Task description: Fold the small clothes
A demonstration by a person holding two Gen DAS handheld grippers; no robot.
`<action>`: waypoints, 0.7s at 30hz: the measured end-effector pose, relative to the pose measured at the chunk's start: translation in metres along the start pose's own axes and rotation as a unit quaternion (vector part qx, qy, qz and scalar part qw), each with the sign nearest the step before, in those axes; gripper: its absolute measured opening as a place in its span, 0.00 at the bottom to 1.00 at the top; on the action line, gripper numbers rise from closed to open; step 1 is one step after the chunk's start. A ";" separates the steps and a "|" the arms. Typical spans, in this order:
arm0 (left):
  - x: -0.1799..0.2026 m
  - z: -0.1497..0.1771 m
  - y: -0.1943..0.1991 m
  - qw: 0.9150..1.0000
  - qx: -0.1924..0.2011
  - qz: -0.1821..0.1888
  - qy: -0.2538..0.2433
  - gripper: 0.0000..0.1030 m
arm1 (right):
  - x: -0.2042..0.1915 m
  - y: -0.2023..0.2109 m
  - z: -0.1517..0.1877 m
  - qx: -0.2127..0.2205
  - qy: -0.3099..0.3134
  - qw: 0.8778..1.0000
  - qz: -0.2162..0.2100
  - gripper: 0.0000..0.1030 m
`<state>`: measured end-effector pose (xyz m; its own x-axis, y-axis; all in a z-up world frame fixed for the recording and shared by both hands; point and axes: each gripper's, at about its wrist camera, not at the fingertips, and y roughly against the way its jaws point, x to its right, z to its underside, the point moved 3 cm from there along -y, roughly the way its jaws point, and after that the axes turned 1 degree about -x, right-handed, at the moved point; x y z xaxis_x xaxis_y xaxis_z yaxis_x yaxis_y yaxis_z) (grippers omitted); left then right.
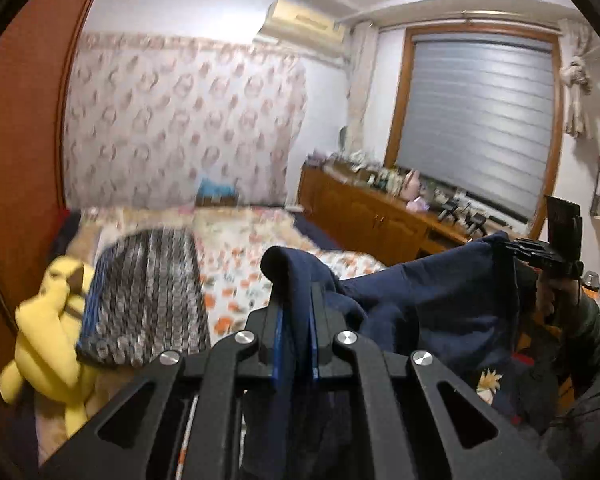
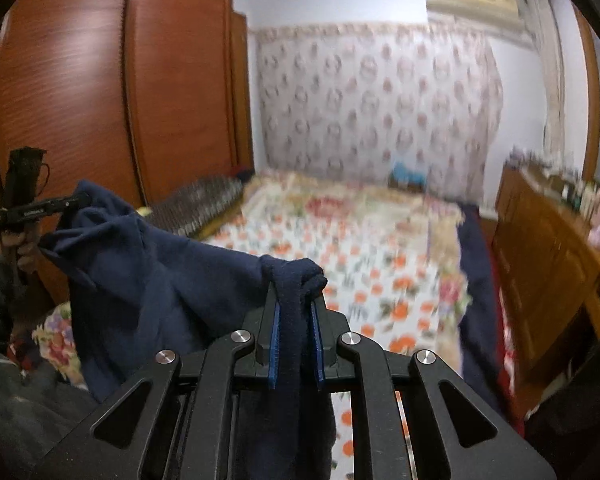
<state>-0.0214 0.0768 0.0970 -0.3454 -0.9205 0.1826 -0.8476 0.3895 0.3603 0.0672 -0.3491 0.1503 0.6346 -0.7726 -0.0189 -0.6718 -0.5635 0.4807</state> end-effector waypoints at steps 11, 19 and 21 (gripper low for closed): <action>0.006 -0.059 0.061 0.994 0.100 -0.026 -0.034 0.06 | -0.009 0.081 -0.075 0.096 0.045 0.994 0.029 0.10; 0.003 -0.105 0.073 0.986 0.148 -0.045 -0.053 0.06 | -0.013 0.118 -0.126 0.144 0.075 0.986 0.046 0.10; -0.005 -0.116 0.060 0.986 0.147 -0.055 -0.053 0.06 | -0.006 0.113 -0.139 0.147 0.075 0.985 0.052 0.10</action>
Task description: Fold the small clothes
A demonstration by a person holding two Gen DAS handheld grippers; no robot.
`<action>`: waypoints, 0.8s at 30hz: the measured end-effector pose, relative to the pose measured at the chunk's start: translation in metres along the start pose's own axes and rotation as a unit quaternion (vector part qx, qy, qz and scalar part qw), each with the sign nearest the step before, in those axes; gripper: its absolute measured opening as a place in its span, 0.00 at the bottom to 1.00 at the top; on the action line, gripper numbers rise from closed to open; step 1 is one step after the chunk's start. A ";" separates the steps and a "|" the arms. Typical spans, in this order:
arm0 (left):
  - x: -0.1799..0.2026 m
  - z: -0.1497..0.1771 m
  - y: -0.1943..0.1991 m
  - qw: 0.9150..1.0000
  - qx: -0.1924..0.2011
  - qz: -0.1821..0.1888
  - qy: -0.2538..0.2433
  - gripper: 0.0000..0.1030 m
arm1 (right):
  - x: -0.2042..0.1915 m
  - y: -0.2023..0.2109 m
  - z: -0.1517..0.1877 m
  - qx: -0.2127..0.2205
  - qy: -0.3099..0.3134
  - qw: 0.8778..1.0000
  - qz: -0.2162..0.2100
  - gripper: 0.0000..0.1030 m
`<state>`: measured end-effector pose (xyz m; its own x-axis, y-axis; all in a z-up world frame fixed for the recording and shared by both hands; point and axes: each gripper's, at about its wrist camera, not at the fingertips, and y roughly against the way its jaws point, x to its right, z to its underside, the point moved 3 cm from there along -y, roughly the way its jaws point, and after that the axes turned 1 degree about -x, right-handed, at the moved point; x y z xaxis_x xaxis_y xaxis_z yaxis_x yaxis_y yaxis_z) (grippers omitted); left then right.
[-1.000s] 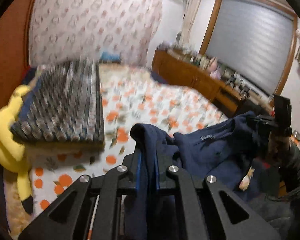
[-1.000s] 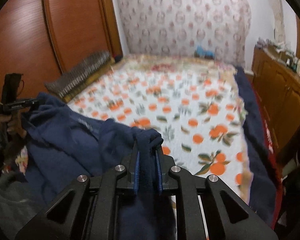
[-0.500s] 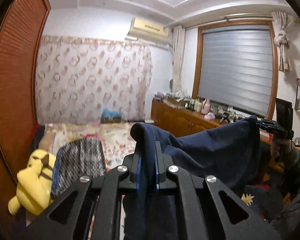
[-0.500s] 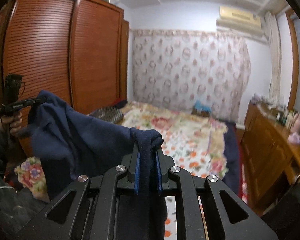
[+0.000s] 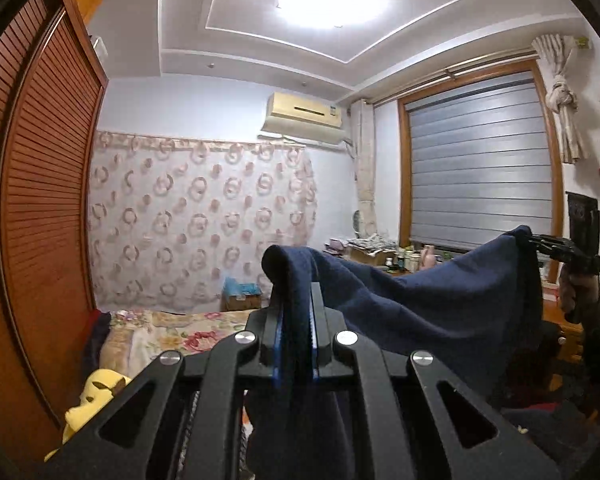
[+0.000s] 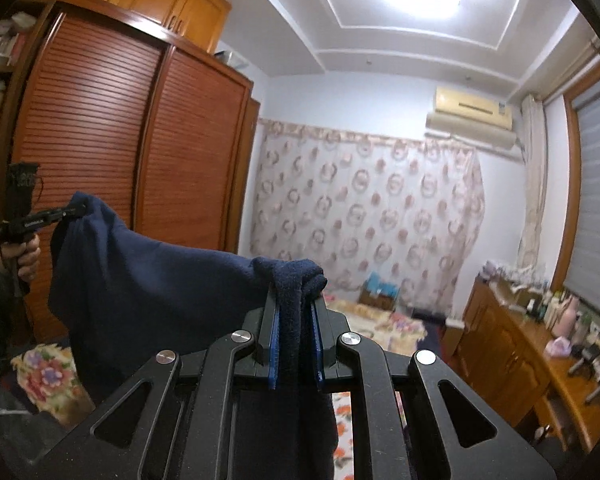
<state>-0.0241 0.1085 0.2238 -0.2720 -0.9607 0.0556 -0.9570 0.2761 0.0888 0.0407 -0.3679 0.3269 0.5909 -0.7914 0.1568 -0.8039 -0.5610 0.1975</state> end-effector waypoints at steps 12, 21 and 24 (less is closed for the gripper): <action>-0.099 0.122 -0.243 0.975 -0.195 -0.109 0.016 0.23 | 0.107 -0.268 0.107 -0.212 -0.053 0.968 0.123 0.28; -0.064 0.192 -0.231 0.964 -0.256 -0.068 0.026 0.52 | 0.116 -0.303 0.222 -0.281 -0.126 0.944 0.118 0.29; -0.046 0.198 -0.224 0.962 -0.266 -0.067 0.017 0.52 | 0.105 -0.293 0.231 -0.284 -0.127 0.945 0.100 0.30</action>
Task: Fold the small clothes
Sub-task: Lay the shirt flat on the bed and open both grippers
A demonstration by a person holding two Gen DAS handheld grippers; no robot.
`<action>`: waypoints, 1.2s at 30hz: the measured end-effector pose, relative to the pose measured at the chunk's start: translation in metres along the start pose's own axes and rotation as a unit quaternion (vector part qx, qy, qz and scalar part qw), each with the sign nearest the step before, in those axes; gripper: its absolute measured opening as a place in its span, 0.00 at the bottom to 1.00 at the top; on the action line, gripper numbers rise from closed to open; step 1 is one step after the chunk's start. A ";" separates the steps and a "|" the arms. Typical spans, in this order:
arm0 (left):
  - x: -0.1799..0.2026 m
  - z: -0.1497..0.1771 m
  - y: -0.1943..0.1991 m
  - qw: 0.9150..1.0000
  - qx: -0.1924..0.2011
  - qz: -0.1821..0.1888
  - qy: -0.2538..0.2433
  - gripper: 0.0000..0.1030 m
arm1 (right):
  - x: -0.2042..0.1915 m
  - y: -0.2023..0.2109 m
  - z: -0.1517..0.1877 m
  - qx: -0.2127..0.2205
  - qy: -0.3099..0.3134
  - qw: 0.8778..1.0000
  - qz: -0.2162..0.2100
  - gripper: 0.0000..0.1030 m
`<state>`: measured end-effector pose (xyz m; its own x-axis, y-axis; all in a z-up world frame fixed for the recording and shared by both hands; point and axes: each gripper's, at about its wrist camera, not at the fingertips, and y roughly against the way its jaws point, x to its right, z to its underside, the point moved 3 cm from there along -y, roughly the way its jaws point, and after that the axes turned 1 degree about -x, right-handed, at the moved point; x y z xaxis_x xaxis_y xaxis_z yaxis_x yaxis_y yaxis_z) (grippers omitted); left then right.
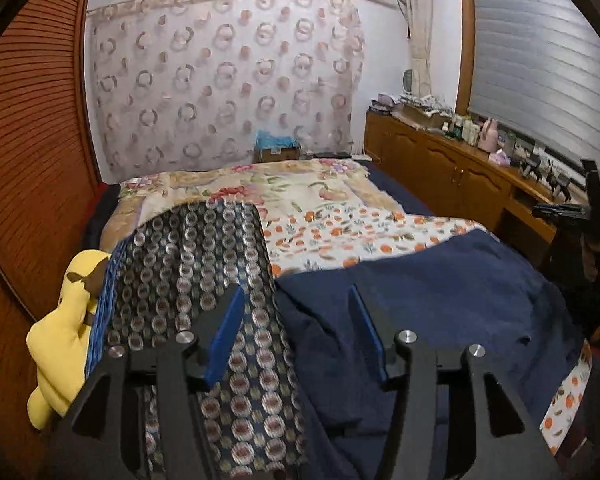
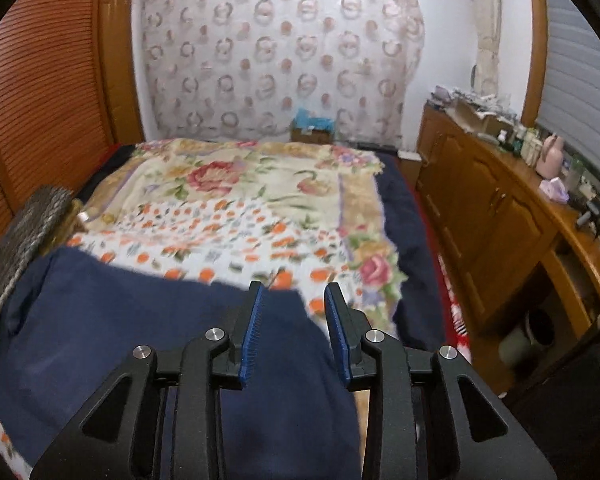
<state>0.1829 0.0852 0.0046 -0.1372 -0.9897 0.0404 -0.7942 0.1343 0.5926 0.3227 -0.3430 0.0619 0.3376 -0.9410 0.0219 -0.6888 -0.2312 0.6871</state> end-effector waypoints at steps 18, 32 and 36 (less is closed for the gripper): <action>0.075 0.085 -0.024 0.993 -0.090 0.075 -0.018 0.52 | -0.003 0.003 0.131 -0.062 -0.027 0.997 -0.035 0.45; 0.105 0.111 -0.052 0.989 -0.130 0.042 -0.056 0.57 | 0.019 -0.016 0.134 -0.086 -0.079 0.993 0.003 0.47; 0.104 0.111 -0.051 0.989 -0.131 0.041 -0.051 0.59 | 0.017 -0.021 0.135 -0.088 -0.079 0.993 0.004 0.47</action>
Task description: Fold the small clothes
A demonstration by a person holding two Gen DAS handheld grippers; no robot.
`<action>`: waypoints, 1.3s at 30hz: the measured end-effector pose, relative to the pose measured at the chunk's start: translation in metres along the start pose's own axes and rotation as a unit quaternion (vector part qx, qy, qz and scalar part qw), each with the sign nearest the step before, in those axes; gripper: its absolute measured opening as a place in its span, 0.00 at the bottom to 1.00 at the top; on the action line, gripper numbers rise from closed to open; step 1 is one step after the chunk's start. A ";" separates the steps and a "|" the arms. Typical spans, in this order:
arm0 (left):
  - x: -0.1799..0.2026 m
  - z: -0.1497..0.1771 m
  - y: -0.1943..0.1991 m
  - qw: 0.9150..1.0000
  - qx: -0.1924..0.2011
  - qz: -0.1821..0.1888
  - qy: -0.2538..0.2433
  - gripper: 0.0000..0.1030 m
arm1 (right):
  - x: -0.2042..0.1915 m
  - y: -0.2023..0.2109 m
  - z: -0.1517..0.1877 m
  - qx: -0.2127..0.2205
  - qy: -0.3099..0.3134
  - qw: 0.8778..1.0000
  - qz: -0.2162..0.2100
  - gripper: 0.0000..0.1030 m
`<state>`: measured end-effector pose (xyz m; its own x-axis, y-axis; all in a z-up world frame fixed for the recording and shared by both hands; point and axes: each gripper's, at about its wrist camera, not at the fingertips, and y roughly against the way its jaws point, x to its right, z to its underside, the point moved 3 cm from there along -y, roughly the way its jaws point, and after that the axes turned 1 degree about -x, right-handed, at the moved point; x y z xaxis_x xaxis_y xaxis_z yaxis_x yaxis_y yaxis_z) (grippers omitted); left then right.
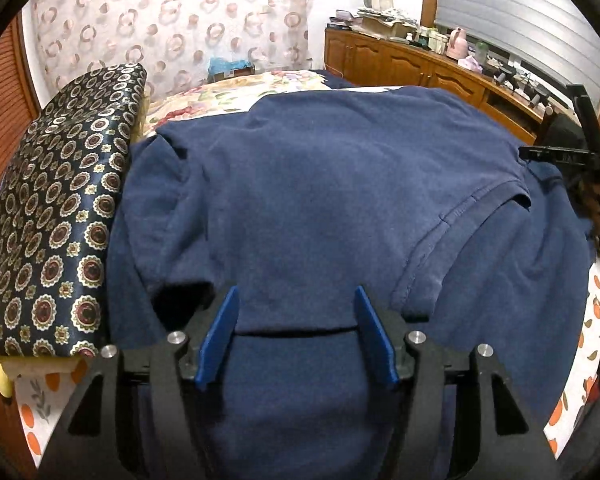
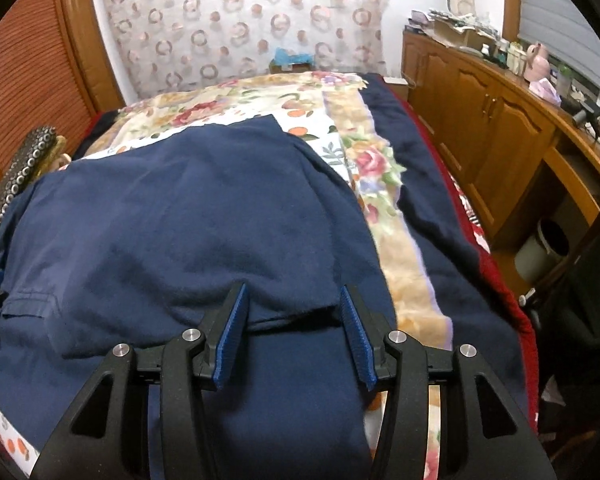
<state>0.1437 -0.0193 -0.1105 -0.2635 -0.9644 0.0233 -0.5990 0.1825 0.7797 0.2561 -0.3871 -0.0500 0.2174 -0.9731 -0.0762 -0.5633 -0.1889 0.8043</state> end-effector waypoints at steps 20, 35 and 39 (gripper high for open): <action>-0.011 0.005 0.006 0.999 0.006 -0.005 0.039 0.68 | -0.006 -0.004 0.003 0.012 0.019 1.000 0.015 0.49; -0.049 0.007 0.044 0.993 0.052 -0.043 0.092 0.32 | -0.006 -0.004 0.003 0.012 0.020 1.000 0.016 0.49; -0.047 0.001 0.031 0.994 0.042 -0.057 0.085 0.32 | -0.006 -0.004 0.003 0.012 0.020 1.000 0.017 0.49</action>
<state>0.1366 0.0324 -0.0882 -0.0627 -0.9968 0.0497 -0.6799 0.0791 0.7290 0.2540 -0.3807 -0.0546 0.2296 -0.9730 -0.0251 -0.5903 -0.1597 0.7913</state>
